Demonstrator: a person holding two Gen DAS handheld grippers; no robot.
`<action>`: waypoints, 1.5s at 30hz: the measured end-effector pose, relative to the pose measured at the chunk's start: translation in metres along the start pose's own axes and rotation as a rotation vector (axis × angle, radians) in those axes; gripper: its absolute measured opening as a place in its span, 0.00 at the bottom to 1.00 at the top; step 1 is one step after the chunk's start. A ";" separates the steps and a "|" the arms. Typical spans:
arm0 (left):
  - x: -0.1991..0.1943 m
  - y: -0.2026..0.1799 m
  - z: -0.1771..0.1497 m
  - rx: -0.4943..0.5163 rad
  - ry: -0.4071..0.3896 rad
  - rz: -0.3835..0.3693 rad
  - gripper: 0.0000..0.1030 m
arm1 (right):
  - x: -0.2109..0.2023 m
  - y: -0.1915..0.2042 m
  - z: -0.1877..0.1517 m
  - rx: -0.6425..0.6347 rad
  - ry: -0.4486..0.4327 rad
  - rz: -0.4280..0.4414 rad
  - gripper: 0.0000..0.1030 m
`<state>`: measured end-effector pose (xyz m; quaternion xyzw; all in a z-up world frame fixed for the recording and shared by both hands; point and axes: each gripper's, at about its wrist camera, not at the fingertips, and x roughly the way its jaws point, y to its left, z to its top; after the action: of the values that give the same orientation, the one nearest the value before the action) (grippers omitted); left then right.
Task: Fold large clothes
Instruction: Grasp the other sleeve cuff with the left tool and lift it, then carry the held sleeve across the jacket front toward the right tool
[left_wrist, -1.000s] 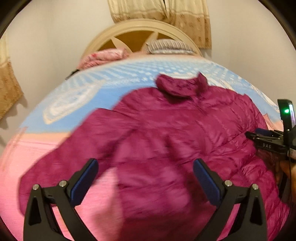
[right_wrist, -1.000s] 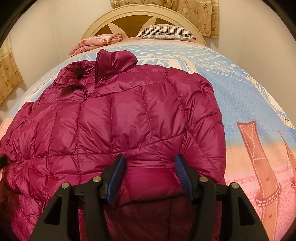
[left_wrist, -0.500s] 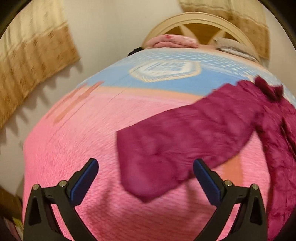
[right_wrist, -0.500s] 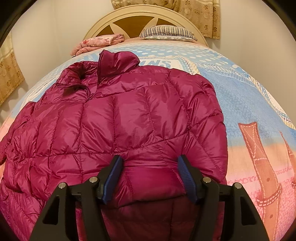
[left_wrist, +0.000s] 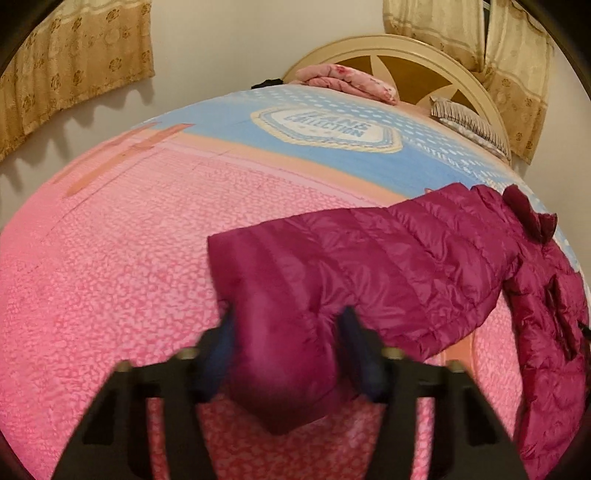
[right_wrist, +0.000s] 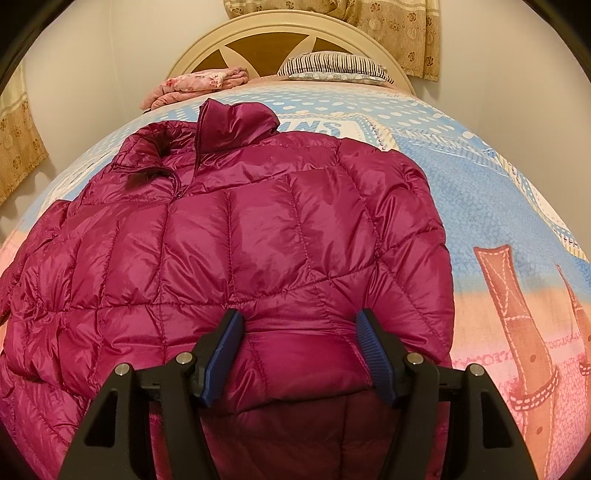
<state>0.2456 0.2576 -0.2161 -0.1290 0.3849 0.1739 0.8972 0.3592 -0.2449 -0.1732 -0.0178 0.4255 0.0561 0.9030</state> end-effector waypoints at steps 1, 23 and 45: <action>-0.003 0.001 0.000 0.005 -0.005 -0.016 0.26 | 0.000 0.000 0.000 0.000 0.000 0.000 0.64; -0.121 -0.048 0.093 0.153 -0.324 -0.249 0.08 | -0.002 -0.003 0.000 0.020 -0.009 0.021 0.67; -0.159 -0.251 0.074 0.522 -0.378 -0.568 0.08 | -0.006 -0.014 -0.002 0.082 -0.031 0.099 0.70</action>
<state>0.2941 0.0227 -0.0248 0.0358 0.1940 -0.1626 0.9668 0.3561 -0.2594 -0.1701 0.0413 0.4136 0.0834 0.9057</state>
